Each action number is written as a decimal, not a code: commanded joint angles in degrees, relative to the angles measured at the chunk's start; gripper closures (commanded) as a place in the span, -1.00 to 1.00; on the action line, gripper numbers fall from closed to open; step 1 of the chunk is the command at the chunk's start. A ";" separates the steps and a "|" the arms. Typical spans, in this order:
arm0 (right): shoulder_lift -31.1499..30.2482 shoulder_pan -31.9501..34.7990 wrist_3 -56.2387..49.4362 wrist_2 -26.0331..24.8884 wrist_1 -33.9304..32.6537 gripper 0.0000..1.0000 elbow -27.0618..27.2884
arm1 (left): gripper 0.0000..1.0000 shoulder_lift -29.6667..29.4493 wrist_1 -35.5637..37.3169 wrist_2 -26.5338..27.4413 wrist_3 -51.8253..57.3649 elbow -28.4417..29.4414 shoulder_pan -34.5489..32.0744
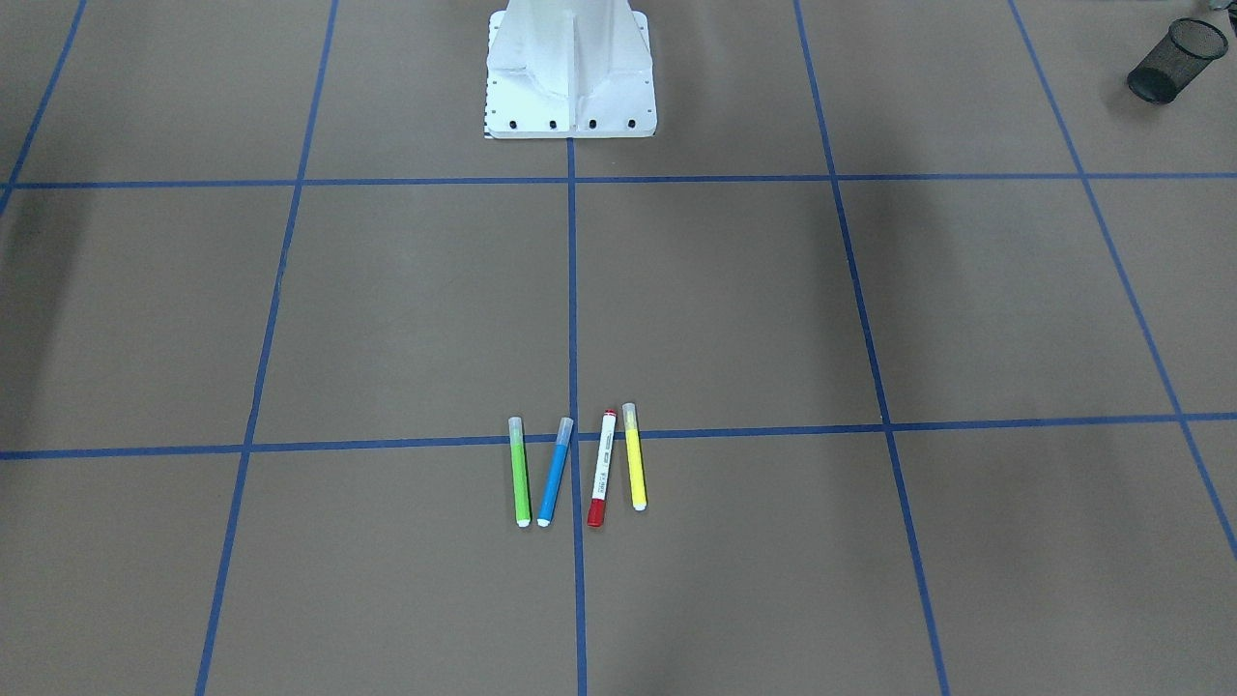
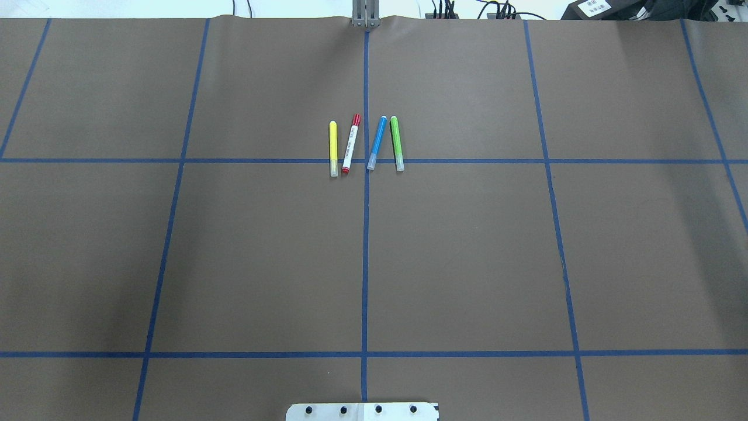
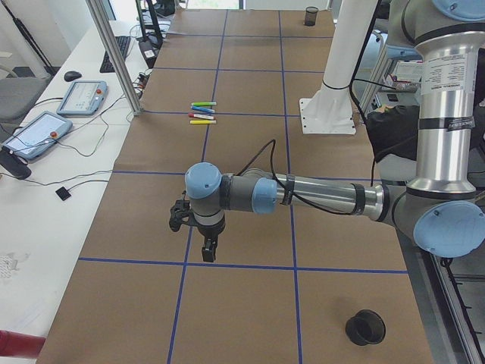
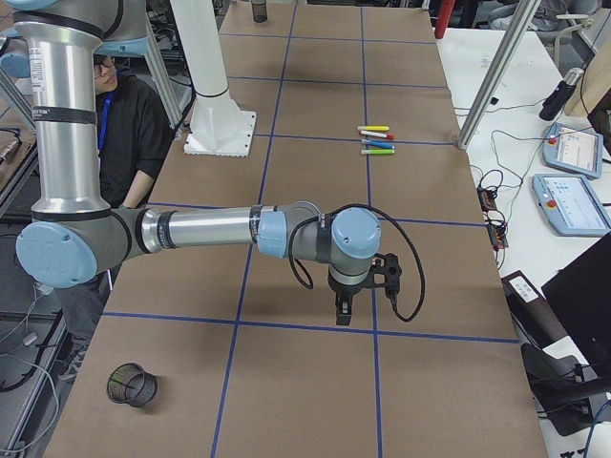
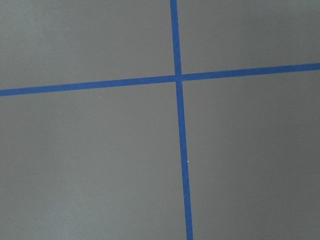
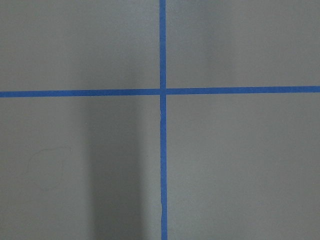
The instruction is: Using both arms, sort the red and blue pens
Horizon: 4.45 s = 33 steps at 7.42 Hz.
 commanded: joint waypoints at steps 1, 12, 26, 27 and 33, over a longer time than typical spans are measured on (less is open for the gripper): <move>0.13 -0.67 0.45 -0.17 2.43 -1.00 -0.21 | -1.00 -6.06 5.43 -0.21 -0.47 -0.05 0.36; -0.05 -1.47 0.54 0.62 2.09 -1.00 1.72 | -1.00 -43.49 4.25 5.93 -52.22 9.12 38.92; 0.21 -2.96 0.54 2.90 2.00 -1.00 2.51 | -0.32 -59.18 -21.16 22.11 -50.14 36.86 48.35; 0.30 -3.14 0.63 2.90 2.00 -1.00 2.51 | -0.24 -59.45 -21.34 22.11 -50.05 37.03 48.35; 0.30 -3.40 0.63 2.90 1.91 -1.00 2.42 | 0.00 -60.77 -25.29 22.11 -50.05 42.05 48.79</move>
